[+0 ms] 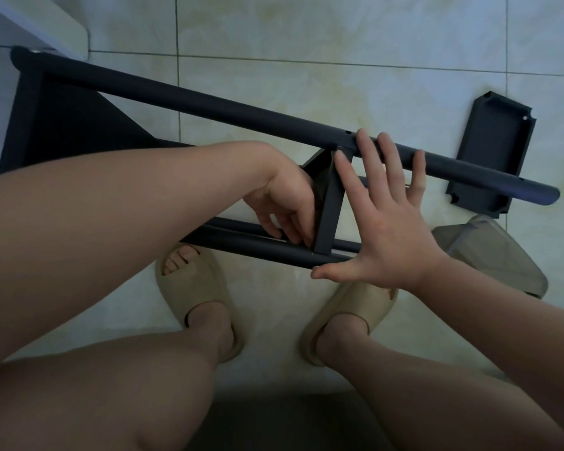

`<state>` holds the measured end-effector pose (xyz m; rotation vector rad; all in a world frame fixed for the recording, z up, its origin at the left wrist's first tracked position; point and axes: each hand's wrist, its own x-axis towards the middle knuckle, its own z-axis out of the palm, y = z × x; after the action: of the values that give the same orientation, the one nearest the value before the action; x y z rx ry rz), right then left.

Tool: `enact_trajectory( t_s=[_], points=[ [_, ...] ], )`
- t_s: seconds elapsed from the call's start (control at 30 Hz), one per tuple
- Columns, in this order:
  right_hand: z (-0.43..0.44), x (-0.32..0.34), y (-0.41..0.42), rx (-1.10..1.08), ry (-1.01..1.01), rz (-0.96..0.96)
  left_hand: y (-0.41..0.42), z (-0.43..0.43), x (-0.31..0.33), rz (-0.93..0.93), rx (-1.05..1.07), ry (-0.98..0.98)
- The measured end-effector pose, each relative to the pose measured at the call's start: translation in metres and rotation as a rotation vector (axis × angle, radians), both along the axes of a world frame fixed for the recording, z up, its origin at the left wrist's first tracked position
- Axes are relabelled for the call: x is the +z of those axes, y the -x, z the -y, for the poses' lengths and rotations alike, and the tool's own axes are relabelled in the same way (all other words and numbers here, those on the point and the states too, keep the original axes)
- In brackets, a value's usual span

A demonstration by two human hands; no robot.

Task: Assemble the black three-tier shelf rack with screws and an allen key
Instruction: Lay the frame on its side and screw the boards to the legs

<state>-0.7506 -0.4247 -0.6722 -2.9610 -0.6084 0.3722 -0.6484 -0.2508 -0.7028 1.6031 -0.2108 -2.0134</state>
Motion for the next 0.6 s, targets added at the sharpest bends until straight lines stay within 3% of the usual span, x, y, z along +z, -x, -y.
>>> enact_trajectory(
  t_s=[0.4, 0.6],
  points=[
    [0.000, 0.000, 0.000, -0.002, -0.001, -0.006, 0.010, -0.006, -0.007, -0.007, 0.176, 0.169],
    [0.000, -0.001, 0.000, 0.000, -0.004, 0.000, 0.007, -0.008, -0.006, -0.071, 0.088, 0.101]
  ],
)
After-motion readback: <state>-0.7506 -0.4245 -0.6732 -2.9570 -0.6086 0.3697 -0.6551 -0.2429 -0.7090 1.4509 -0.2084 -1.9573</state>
